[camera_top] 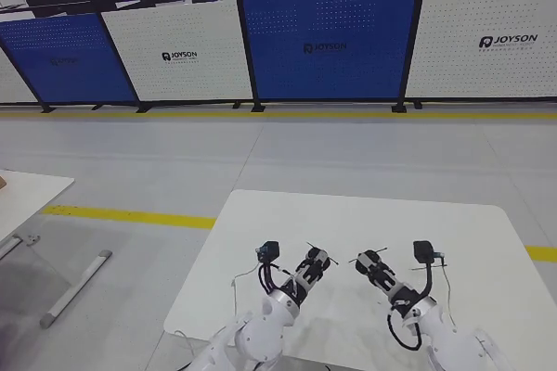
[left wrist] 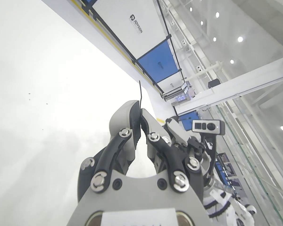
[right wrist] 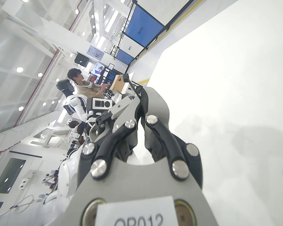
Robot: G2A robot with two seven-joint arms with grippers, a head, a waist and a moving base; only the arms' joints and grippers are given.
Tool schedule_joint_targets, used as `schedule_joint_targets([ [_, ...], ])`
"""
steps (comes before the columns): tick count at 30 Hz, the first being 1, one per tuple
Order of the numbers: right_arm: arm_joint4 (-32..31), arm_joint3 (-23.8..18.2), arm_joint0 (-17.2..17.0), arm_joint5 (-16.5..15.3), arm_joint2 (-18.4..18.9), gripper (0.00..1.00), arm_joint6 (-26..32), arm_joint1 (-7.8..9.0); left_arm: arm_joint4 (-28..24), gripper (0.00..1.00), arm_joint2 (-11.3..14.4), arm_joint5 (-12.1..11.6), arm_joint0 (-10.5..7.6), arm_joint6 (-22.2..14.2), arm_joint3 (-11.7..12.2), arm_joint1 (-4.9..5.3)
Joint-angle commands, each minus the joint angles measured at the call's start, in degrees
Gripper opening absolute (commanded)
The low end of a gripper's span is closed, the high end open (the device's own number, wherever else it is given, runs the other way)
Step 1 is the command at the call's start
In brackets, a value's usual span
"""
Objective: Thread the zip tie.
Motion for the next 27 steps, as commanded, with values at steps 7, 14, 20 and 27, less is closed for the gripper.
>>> schedule_joint_targets([
  [7,-2.73,0.79,-1.24,-1.44,-1.63,0.00,-5.65,-0.46,0.41,0.00,0.54,0.29,-0.34,0.01,0.58,-0.11],
  [14,-2.73,0.79,-1.24,-1.44,-1.63,0.00,-5.65,-0.46,1.86,0.00,1.16,-0.05,-0.12,3.05,0.53,-0.35],
  [20,-2.73,0.79,-1.24,-1.44,-1.63,0.00,-5.65,-0.46,4.02,0.00,2.56,0.08,-0.23,4.37,1.21,-0.59],
  [27,-3.19,1.18,-2.38,-1.38,-1.47,0.00,-9.91,-0.72,4.02,0.00,2.56,0.08,-0.23,4.37,1.21,-0.59],
])
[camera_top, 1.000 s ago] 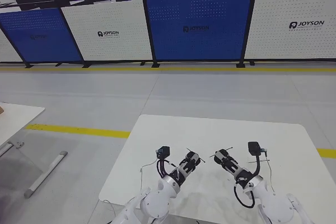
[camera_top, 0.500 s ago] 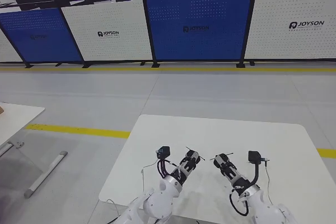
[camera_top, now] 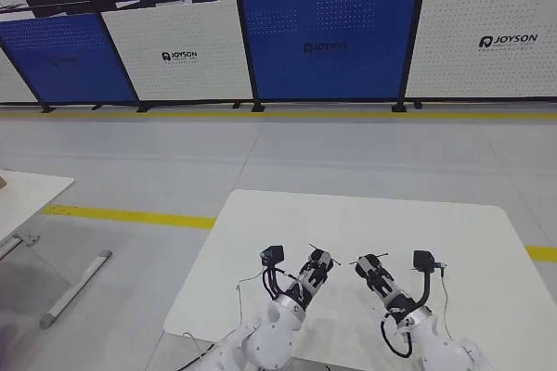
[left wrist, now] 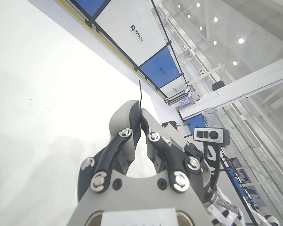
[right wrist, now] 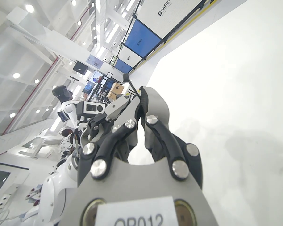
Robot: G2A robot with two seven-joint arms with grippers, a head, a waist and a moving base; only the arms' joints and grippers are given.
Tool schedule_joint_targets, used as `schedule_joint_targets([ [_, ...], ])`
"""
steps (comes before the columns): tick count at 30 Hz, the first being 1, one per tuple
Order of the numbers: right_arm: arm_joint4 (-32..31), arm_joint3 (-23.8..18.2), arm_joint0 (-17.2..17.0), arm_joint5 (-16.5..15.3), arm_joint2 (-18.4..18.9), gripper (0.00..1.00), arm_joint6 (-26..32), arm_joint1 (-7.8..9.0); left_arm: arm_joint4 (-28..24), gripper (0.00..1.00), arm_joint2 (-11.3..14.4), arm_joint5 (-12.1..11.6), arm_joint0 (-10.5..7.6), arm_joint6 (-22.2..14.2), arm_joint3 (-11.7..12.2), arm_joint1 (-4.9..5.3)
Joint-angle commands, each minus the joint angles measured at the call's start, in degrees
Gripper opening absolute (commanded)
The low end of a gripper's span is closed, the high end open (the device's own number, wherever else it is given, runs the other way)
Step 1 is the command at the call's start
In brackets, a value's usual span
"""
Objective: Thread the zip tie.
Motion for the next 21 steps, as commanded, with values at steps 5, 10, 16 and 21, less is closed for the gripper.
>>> schedule_joint_targets([
  [5,-3.38,2.13,0.02,-0.12,-3.44,0.00,-5.96,-1.03,0.00,0.00,0.00,0.00,0.00,0.00,0.00,0.00],
  [10,-3.40,2.33,0.19,-0.23,-3.75,0.00,-6.08,-1.14,0.00,0.00,0.00,0.00,0.00,0.00,0.00,0.00],
  [16,-2.89,2.30,-0.01,-0.82,-3.79,0.00,-6.34,-1.20,0.00,0.00,0.00,0.00,0.00,0.00,0.00,0.00],
  [21,-2.99,4.66,-0.66,-3.90,-5.09,0.00,-12.49,-1.99,0.00,0.00,0.00,0.00,0.00,0.00,0.00,0.00],
])
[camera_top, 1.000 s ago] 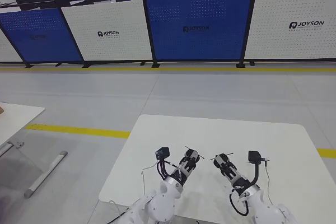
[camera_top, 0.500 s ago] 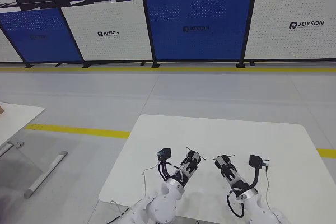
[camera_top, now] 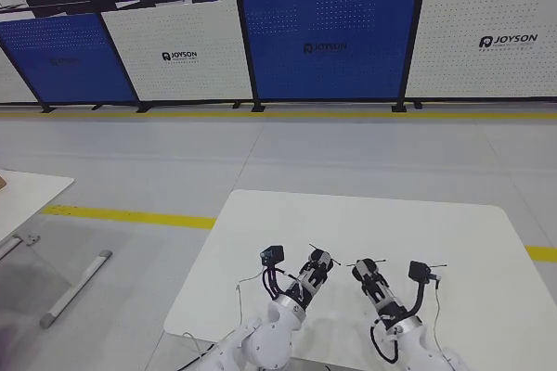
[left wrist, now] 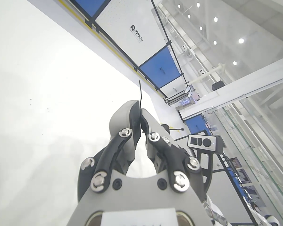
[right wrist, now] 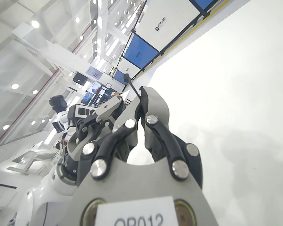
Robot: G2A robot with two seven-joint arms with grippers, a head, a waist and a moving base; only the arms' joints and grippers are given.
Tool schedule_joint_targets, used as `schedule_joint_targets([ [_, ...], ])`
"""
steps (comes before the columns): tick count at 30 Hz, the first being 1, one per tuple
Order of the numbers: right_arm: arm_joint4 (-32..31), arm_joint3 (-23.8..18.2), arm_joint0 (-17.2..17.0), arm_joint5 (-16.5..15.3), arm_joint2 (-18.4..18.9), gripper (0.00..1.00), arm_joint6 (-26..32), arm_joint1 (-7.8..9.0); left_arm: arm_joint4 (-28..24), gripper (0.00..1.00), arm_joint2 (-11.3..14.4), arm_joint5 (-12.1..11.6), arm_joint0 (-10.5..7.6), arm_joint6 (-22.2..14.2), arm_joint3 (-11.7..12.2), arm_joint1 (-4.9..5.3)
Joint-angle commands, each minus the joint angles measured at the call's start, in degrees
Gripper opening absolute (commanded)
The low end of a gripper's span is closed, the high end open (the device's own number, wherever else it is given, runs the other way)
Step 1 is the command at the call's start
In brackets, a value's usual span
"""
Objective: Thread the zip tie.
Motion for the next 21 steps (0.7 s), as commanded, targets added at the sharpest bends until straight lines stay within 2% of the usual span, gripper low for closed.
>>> schedule_joint_targets([
  [1,-0.57,1.09,0.06,-1.17,-0.94,0.00,-2.21,-0.36,0.00,0.00,0.00,0.00,0.00,0.00,0.00,0.00],
  [4,1.43,2.16,0.19,-3.24,-1.74,0.00,-2.52,-0.81,0.00,0.00,0.00,0.00,0.00,0.00,0.00,0.00],
  [13,1.43,2.16,0.19,-3.24,-1.74,0.00,-2.52,-0.81,0.00,0.00,0.00,0.00,0.00,0.00,0.00,0.00],
  [17,4.58,1.29,-0.68,-4.19,-0.22,0.00,-1.94,-0.82,0.00,0.00,0.00,0.00,0.00,0.00,0.00,0.00],
  [21,7.87,0.88,-0.70,-2.69,1.24,0.00,1.63,-0.75,0.00,0.00,0.00,0.00,0.00,0.00,0.00,0.00],
])
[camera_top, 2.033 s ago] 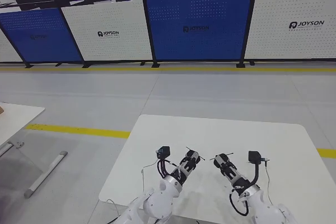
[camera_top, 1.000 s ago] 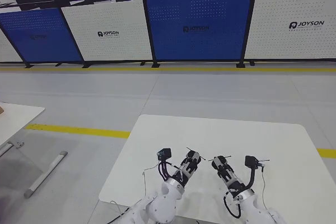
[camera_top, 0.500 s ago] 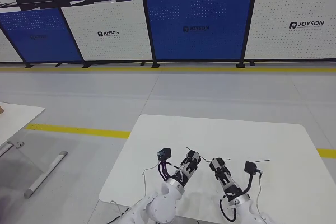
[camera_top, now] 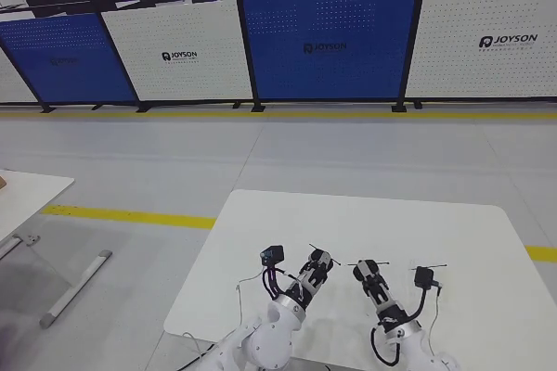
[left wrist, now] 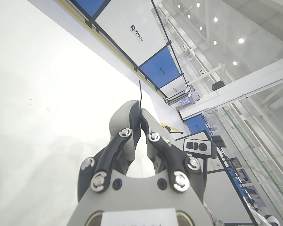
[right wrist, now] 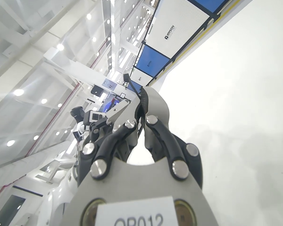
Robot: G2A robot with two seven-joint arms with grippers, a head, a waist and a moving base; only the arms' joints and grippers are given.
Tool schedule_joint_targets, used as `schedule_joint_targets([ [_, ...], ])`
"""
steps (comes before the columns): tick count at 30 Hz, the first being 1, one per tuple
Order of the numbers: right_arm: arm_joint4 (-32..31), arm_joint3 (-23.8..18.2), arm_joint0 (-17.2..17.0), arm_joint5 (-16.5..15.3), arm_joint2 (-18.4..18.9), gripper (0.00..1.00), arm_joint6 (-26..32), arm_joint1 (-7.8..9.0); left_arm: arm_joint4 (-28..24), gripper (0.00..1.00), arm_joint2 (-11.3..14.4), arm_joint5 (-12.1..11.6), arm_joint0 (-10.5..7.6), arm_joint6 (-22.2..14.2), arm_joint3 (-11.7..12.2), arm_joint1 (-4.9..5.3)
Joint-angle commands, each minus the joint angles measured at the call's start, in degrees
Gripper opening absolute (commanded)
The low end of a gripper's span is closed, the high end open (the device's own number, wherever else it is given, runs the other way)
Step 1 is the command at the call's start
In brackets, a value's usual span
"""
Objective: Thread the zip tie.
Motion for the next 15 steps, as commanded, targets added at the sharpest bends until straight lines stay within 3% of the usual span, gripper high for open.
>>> schedule_joint_targets([
  [1,2.15,-0.28,0.30,1.55,0.49,0.00,3.47,0.04,0.00,0.00,0.00,0.00,0.00,0.00,0.00,0.00],
  [7,3.80,-0.39,0.66,2.16,0.84,0.00,5.96,0.07,-0.64,0.00,-0.04,0.24,0.09,0.19,0.04,-0.08],
  [15,3.80,-0.39,0.66,2.16,0.84,0.00,5.96,0.07,-5.27,0.00,-0.49,3.90,0.74,2.02,-1.41,-0.72],
])
